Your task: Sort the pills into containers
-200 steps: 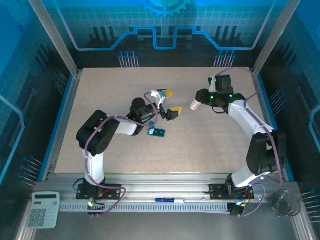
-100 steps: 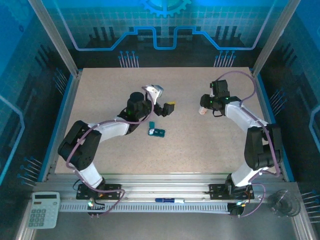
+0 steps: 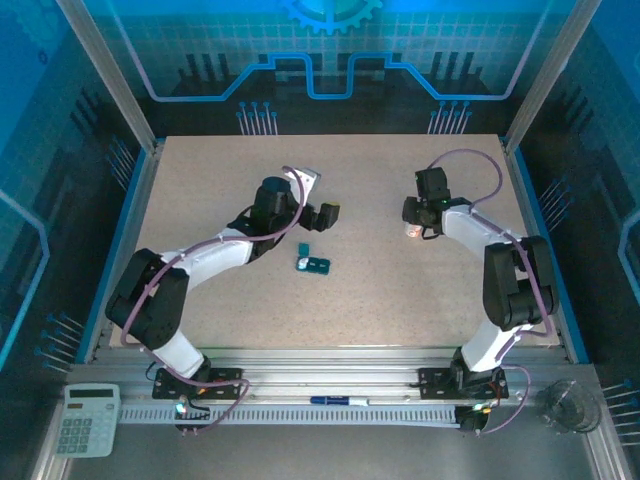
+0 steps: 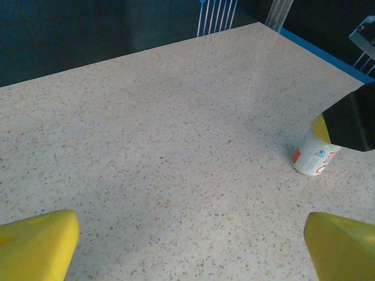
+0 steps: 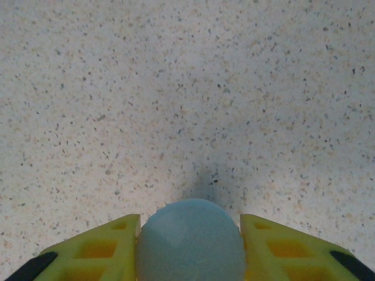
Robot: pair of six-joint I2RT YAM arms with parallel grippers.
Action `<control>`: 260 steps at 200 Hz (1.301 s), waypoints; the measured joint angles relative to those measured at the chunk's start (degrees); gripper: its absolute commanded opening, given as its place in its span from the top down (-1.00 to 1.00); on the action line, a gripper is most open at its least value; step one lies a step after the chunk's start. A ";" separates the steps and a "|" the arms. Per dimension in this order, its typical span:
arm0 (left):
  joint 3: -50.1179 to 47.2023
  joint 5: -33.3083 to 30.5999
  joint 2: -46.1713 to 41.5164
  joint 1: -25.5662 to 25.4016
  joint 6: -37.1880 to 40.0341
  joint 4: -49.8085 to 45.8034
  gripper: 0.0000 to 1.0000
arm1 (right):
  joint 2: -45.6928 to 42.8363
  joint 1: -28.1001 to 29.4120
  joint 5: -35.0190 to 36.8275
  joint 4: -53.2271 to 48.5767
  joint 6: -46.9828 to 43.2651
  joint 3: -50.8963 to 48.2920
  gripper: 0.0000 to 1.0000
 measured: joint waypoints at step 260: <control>-4.28 -17.03 -9.99 11.56 -14.84 -4.74 -0.98 | 1.95 21.97 -25.18 0.46 -18.58 1.31 -0.66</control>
